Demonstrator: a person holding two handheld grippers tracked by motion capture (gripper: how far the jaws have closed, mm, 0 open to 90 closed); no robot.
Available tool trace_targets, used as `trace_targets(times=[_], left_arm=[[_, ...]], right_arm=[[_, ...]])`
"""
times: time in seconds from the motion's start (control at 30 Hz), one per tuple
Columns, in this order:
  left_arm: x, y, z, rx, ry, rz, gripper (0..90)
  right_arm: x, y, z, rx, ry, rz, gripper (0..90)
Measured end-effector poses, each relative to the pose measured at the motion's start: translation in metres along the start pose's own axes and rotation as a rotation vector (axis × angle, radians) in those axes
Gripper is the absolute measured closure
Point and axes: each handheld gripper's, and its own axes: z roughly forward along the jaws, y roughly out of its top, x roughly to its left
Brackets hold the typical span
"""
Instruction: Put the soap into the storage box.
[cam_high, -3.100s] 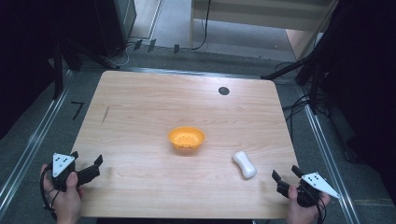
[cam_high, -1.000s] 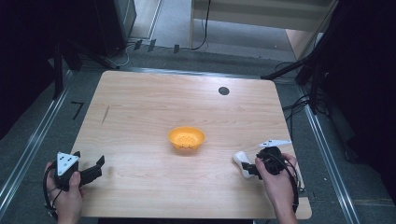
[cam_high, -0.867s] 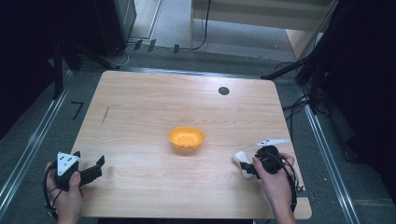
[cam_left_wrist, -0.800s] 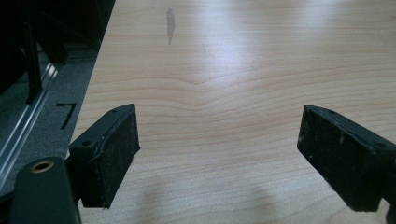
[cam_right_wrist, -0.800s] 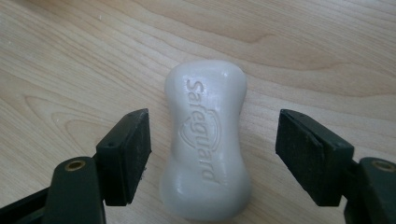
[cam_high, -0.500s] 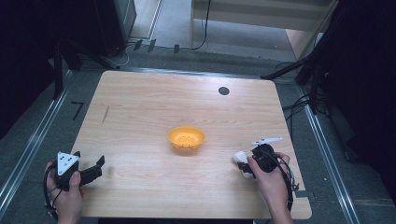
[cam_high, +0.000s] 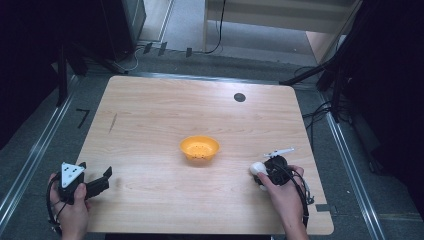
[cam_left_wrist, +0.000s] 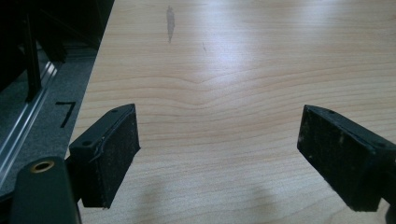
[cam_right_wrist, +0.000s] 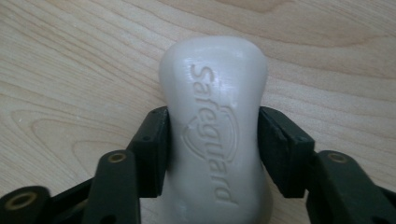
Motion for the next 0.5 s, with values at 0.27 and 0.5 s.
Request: trace_targets(times=[0.27,0.5], left_arm=[[-0.0016,0.0002,0.0002,0.010,0.006,0.015,13.6],[-0.0017,0.0003,0.0005,0.010,0.007,0.014,13.7]], right_arm=[[0.0073,-0.0019,0.0017,-0.008,-0.052,-0.062,49.7],[0.0070,-0.0019,0.0016,-0.006,-0.048,-0.074,49.8]])
